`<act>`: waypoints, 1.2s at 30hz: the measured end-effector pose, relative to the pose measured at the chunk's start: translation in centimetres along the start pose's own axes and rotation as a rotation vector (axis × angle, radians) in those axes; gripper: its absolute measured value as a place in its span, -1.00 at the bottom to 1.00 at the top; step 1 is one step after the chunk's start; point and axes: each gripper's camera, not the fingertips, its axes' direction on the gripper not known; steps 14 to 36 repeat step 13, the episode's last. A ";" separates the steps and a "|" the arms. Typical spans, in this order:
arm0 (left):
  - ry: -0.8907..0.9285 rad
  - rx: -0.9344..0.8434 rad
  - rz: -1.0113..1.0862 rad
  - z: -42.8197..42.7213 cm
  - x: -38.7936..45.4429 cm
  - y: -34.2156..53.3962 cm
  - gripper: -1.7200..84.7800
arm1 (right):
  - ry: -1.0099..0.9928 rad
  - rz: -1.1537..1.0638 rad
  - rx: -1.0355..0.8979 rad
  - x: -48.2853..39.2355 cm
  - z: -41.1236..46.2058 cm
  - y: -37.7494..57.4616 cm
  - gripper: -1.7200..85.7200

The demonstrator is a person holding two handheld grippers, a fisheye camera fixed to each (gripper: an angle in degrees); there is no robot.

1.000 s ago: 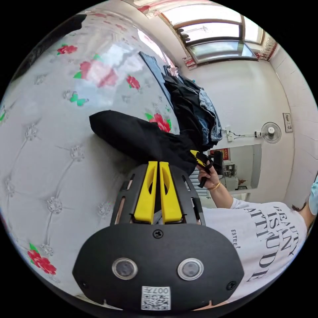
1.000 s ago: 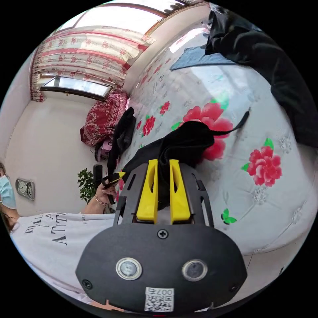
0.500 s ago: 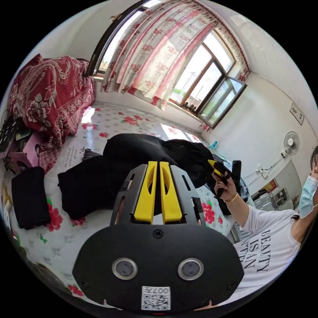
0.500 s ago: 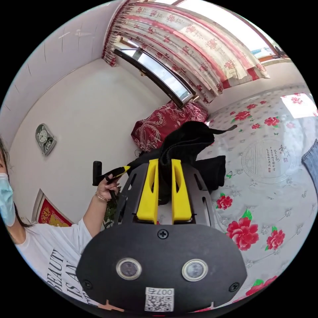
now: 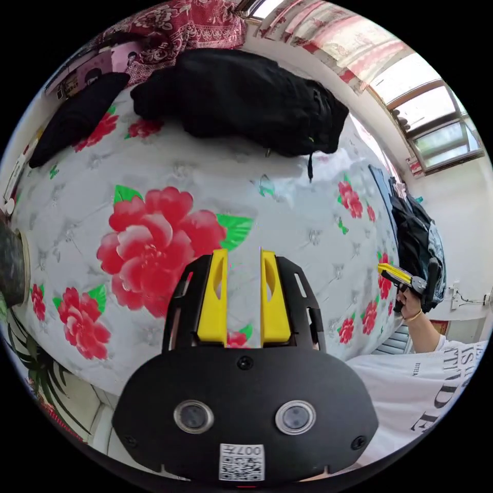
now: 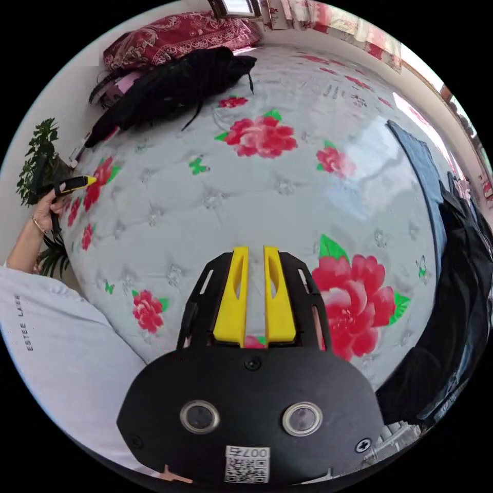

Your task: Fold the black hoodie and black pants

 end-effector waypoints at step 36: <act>-0.015 -0.261 0.373 7.5 20.9 4.0 -0.74 | 0.184 0.468 0.324 8.3 -8.9 13.9 -0.84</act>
